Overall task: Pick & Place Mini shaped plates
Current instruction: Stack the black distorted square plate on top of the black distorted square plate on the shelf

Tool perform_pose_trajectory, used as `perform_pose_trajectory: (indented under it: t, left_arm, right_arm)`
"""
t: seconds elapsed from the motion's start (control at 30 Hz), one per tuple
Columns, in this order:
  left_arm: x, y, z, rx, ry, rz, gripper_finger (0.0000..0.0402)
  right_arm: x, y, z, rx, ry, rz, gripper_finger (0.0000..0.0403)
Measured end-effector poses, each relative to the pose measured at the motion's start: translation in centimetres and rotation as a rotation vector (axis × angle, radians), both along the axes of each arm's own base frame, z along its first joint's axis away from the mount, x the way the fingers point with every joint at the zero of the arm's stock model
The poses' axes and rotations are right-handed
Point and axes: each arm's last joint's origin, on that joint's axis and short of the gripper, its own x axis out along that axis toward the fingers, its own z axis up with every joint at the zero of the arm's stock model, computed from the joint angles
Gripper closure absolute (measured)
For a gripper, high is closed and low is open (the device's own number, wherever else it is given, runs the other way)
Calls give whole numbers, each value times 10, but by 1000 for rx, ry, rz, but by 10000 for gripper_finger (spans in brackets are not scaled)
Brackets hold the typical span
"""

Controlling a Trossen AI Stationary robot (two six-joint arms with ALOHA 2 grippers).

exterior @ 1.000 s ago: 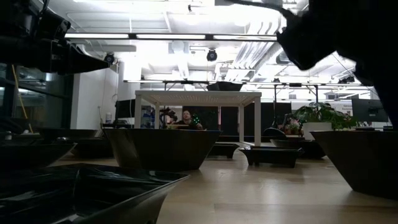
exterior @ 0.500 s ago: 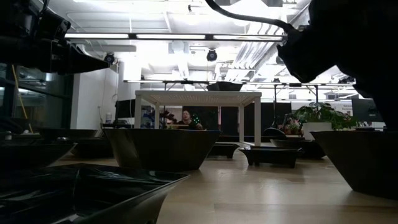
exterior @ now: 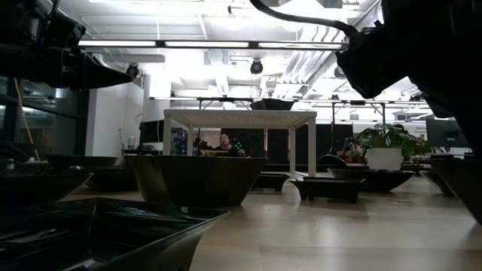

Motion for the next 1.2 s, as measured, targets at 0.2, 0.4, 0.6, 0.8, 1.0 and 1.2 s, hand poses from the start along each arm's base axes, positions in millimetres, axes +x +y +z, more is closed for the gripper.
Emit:
perform_pose_trajectory:
  t: [0.2,0.4,0.6,0.8,1.0,1.2]
  left_arm:
    - [0,0,0,0,0,0,328]
    - [0,0,0,0,0,0,328]
    - [0,0,0,0,0,0,328]
    - [0,0,0,0,0,0,328]
    - [0,0,0,0,0,0,328]
    - [0,0,0,0,0,0,328]
  right_arm:
    - [1,-1,7,11,-39,26,398]
    - [2,-9,25,27,-114,76,400]
    - [6,-32,48,37,-213,146,401]
    - [4,-65,76,31,-303,217,401]
    - [-4,-109,111,1,-395,185,401]
    - [-15,-155,149,-68,-469,78,401]
